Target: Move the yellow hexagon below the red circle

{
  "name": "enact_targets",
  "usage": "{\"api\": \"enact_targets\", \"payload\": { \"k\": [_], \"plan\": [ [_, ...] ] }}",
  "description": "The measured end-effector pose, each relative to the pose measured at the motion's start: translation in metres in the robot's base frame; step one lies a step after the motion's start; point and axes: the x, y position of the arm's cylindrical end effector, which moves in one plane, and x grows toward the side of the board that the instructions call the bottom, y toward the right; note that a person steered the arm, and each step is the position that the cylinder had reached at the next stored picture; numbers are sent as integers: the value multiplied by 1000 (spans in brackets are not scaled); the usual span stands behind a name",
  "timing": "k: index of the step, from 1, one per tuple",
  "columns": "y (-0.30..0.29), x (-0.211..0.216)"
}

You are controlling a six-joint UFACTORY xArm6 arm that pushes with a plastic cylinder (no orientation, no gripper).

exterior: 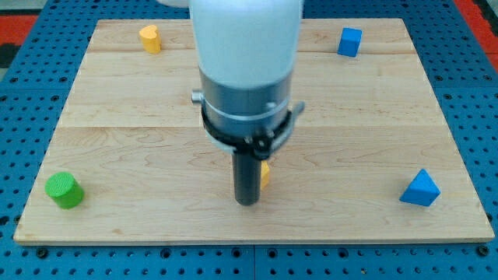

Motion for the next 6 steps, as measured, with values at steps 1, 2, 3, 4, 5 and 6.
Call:
{"api": "enact_targets", "payload": {
  "k": [1,2,3,4,5,6],
  "plan": [
    [21,-1],
    [45,-6],
    [13,-40],
    [-3,-51],
    [1,-58],
    [23,-69]
  ]
}}
